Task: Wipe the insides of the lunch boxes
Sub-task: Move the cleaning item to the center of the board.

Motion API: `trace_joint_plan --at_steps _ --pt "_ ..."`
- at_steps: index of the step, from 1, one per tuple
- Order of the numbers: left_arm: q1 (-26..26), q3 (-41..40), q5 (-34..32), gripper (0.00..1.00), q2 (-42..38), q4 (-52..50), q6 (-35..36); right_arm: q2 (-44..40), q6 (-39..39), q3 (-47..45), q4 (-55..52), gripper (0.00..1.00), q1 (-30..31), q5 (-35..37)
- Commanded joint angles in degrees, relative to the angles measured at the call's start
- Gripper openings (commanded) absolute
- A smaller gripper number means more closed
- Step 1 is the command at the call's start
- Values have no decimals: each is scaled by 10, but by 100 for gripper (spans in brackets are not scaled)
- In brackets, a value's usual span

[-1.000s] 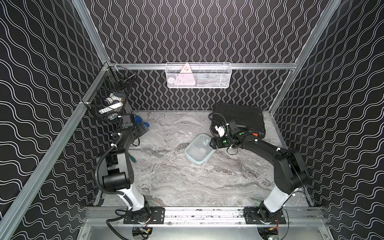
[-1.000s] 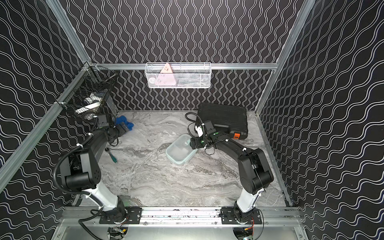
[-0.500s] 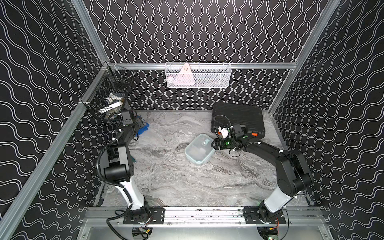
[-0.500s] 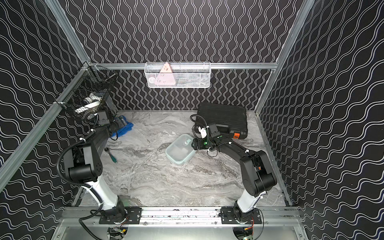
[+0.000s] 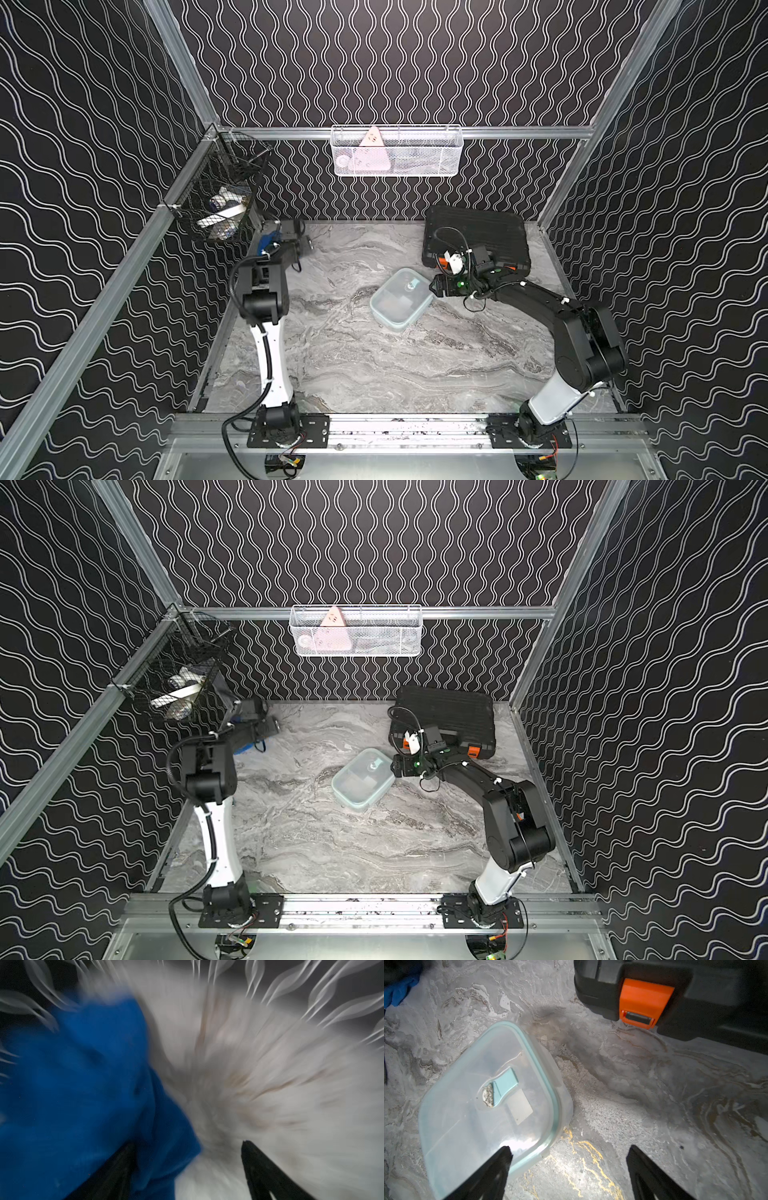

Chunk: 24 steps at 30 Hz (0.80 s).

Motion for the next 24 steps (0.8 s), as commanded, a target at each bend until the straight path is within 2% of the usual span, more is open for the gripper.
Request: trace_joint_plan --at_steps 1,3,8,13,16,20,24 --pt "6 47 29 84 23 -182 -1 8 -4 10 -13 90 -3 4" --pt "7 66 14 83 38 -206 -13 11 -4 10 -15 90 -3 4" --pt "8 25 6 76 21 -163 -22 13 -4 9 -15 90 -6 5" --pt "8 16 17 39 18 -159 -18 20 -4 28 -18 90 -6 10" --pt "9 -14 32 24 -1 -140 -22 16 -3 24 -14 90 -6 11" --pt "2 -61 67 13 -35 -121 -37 7 -1 17 -10 90 -6 12" --pt "-31 -110 93 3 -79 -97 -42 -6 2 4 -6 90 -7 13"
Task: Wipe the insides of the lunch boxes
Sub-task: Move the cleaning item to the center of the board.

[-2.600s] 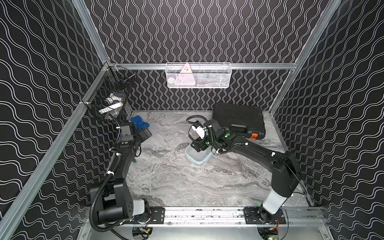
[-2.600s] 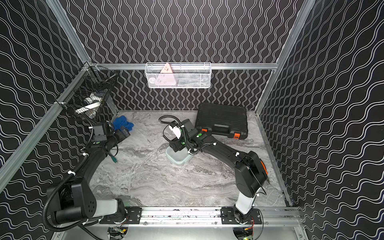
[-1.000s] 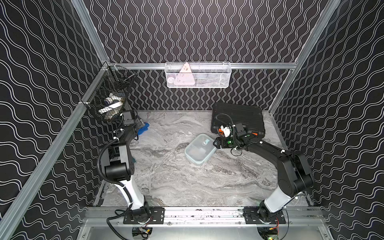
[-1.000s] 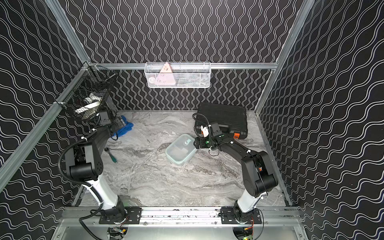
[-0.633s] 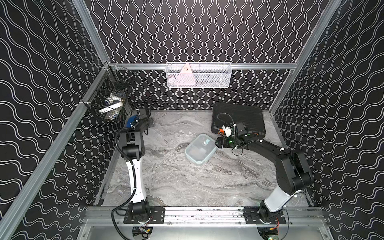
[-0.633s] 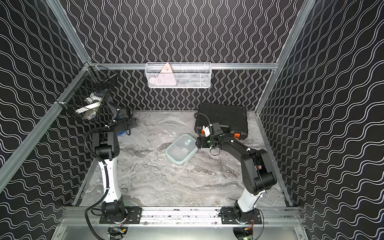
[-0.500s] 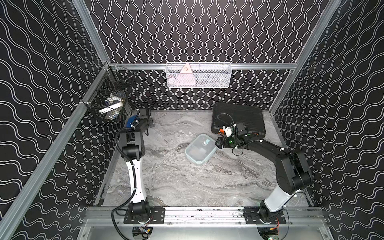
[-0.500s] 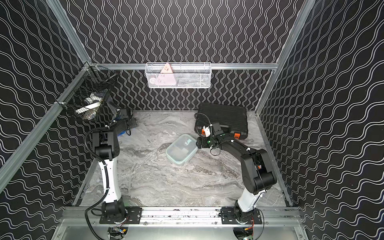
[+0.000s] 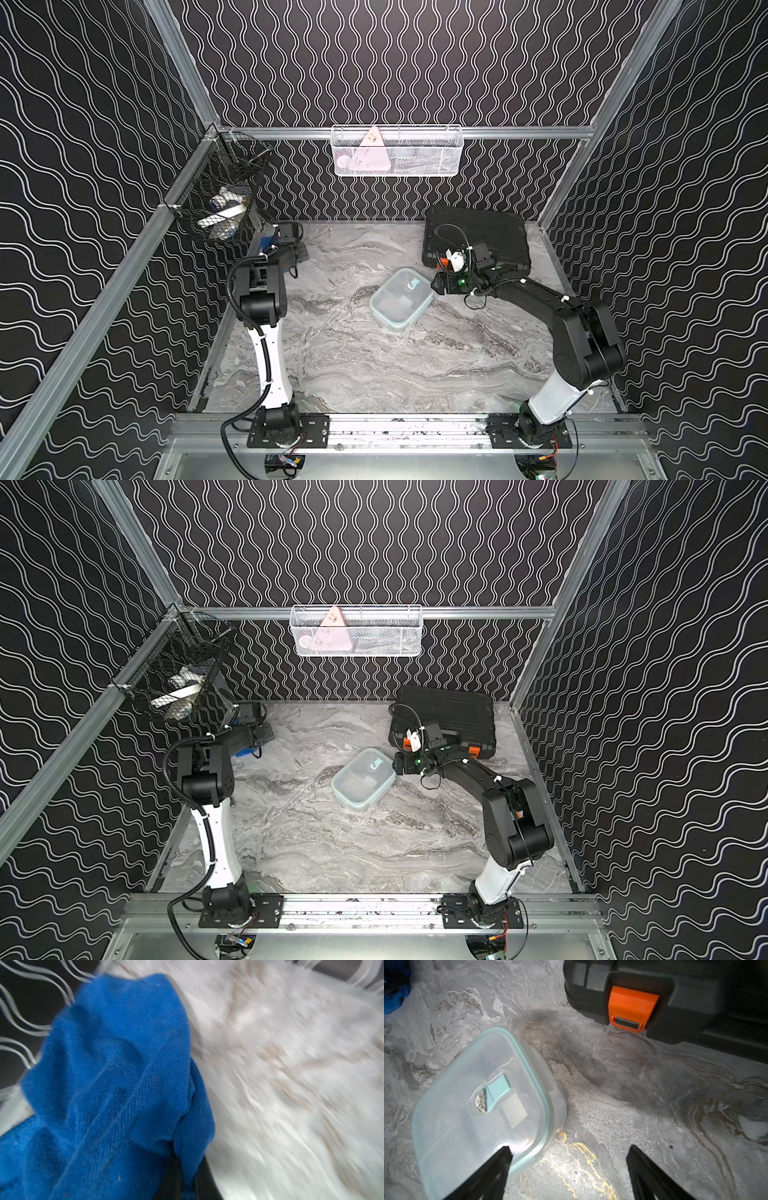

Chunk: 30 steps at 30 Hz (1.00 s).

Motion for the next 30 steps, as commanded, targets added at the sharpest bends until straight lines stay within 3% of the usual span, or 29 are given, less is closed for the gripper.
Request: trace_joint_plan --at_steps 1,11,18,21,26,30 --pt "-30 -34 71 1 -23 -59 -21 -13 7 -17 9 90 -1 4" --pt "-153 -186 123 0 -186 11 -67 -74 31 -63 17 90 -4 -3" --pt "-221 -258 127 7 -201 39 -82 -109 60 -99 22 90 -5 -34" --pt "-221 -262 104 20 -194 28 -85 -112 68 -109 34 90 -5 -78" --pt "-222 -276 102 73 -223 25 -94 -104 91 -118 59 91 -6 -105" --pt "-240 -318 121 85 -281 59 -113 -78 105 -115 84 91 -7 -119"
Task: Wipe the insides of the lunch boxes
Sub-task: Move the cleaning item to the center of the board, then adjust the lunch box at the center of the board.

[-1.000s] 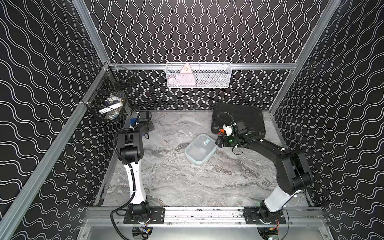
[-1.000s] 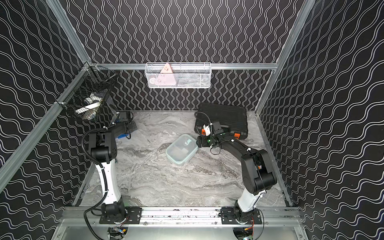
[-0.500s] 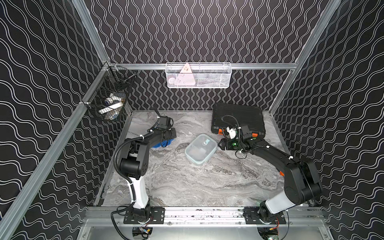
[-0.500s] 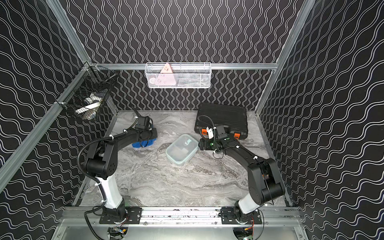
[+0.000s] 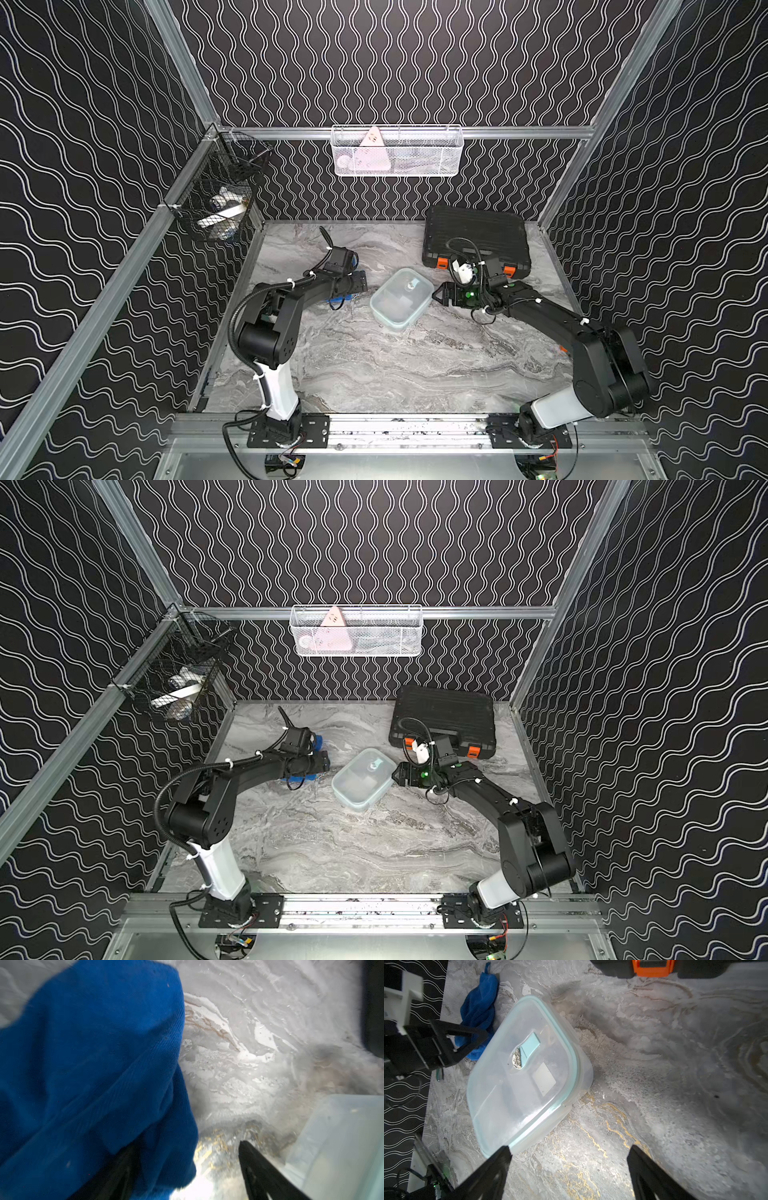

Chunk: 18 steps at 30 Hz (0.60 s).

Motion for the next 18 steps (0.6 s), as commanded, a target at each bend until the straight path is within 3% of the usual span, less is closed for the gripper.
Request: trace_joint_plan --at_steps 1,12,18 --pt "-18 -22 17 87 -36 29 -26 20 25 6 41 91 -1 -22" --pt "-93 -138 43 94 -133 66 -110 83 70 14 162 91 -26 -38" --pt "-133 -160 29 96 -155 72 -138 138 79 38 193 88 -26 -90"
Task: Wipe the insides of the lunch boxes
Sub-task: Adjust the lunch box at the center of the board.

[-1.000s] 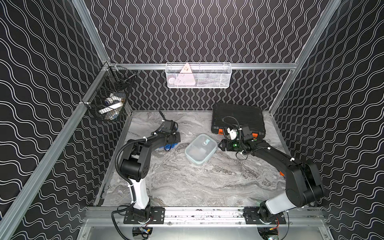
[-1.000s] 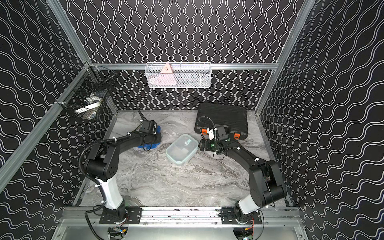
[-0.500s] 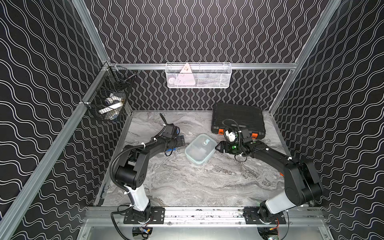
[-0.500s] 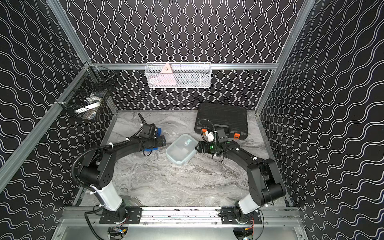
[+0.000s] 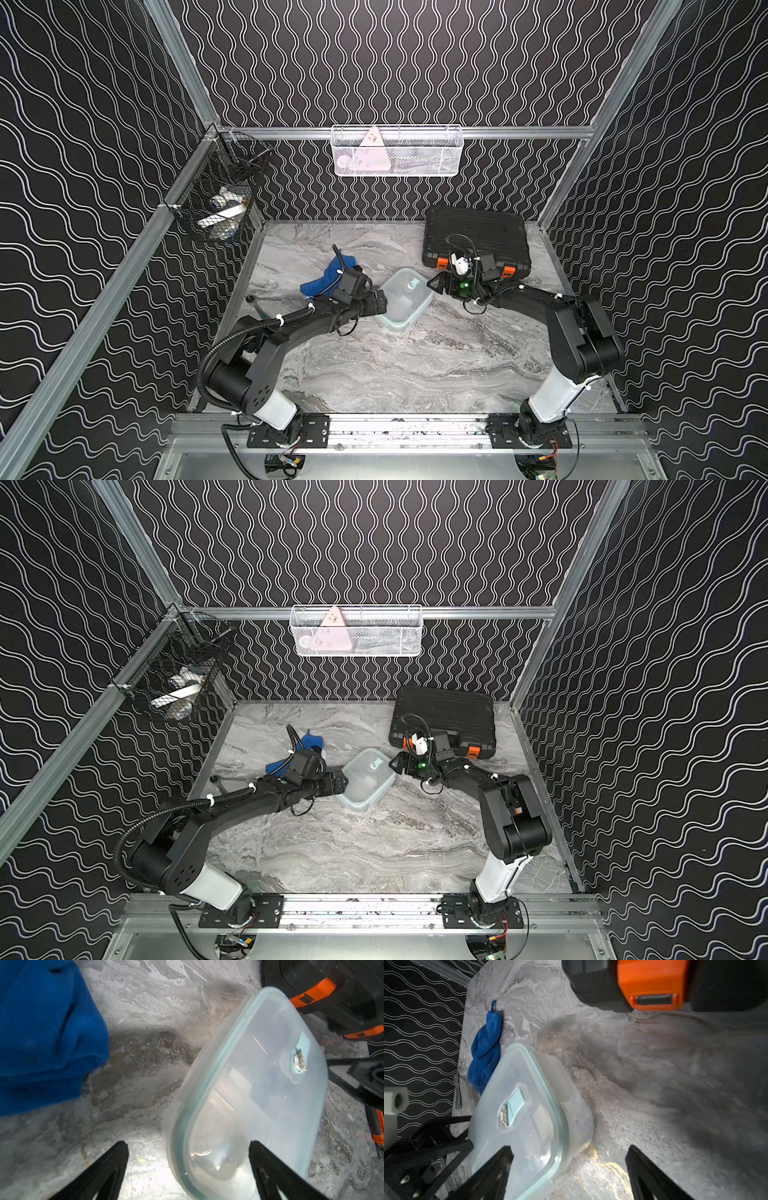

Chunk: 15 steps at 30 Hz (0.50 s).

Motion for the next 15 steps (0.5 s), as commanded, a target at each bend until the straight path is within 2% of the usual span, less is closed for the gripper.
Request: trace_joint_plan --at_steps 1,5,10,15 --pt "-16 -8 5 96 0 23 -35 15 16 3 48 87 0 -33" --pt "-29 -13 21 95 27 52 -54 12 16 -12 64 84 0 -43" --pt "-34 4 20 95 57 62 -45 5 12 -30 51 72 0 -56" --pt "-33 36 20 94 83 52 -31 -9 13 -57 55 70 0 -41"
